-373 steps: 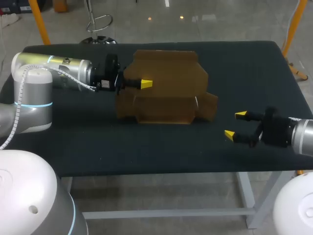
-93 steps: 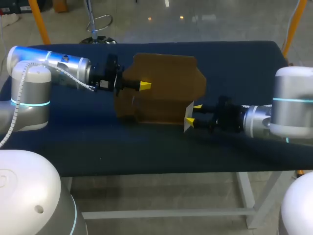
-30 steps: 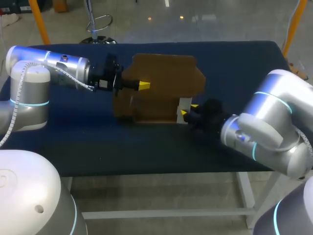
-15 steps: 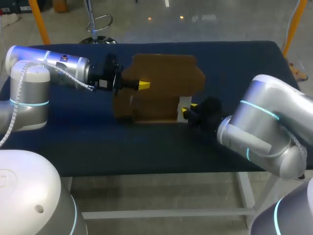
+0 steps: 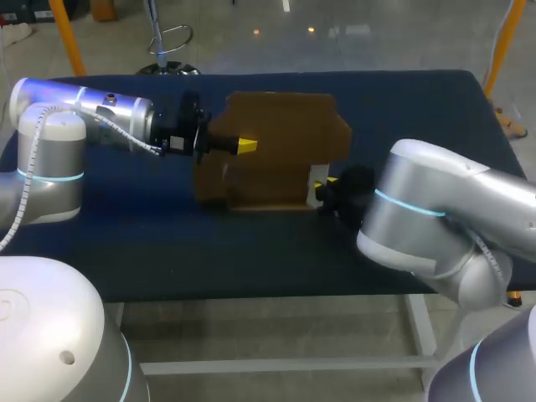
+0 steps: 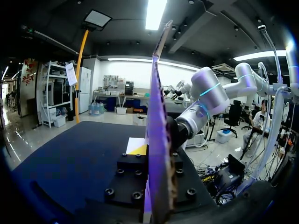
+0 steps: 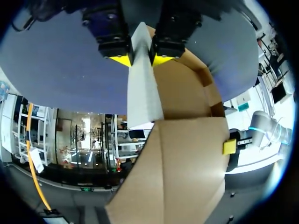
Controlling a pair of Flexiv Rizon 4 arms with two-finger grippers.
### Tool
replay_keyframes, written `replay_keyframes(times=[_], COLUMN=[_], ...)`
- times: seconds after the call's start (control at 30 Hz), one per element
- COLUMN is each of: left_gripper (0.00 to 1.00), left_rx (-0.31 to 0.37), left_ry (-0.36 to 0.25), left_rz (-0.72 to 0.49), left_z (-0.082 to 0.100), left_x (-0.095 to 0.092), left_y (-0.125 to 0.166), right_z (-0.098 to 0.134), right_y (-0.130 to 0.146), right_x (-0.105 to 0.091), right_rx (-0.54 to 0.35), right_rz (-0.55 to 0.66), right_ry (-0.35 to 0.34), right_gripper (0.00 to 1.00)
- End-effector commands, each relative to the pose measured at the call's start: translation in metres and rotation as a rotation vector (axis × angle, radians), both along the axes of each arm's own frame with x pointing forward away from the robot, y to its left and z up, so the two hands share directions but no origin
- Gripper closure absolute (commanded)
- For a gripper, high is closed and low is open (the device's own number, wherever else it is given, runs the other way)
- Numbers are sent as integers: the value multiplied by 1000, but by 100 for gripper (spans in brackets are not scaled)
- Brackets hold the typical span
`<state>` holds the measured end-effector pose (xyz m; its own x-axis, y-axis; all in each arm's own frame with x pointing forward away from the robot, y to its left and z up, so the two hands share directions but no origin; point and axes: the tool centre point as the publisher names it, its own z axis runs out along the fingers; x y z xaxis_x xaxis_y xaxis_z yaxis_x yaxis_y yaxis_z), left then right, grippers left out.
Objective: Assemble the packaging by folding the flat box into shape, placing the metal phone stand inside, and closing the box properly
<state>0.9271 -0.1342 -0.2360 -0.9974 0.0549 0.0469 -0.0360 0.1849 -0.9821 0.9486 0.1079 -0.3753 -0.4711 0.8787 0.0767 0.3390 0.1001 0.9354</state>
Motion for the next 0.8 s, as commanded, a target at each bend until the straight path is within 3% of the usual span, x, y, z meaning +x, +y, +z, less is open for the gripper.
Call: replay_keyframes(times=[0.03, 0.13, 0.43, 0.53, 0.57, 0.8], left_gripper=[100, 100, 100, 45, 0, 0], left_rx=[2, 2, 2, 13, 24, 82], left_ry=[1, 1, 1, -14, -28, -114], left_rz=[-4, -4, -4, 1, 7, 51], left_z=[-5, -5, -5, -2, 1, 20], left_x=[-1, -1, -1, -2, -3, -13], left_y=[-1, -1, -1, 0, 2, 16], right_z=[3, 3, 9, 11, 11, 15], right_y=[8, 6, 1, -1, -2, -9], right_x=[7, 9, 10, 9, 8, 6], right_rx=[-177, -202, -259, -267, -269, -263], right_rz=[-422, -455, -485, -479, -477, -456], right_ry=[-17, -3, -5, -13, -14, -22], right_gripper=[81, 100, 100, 100, 100, 100])
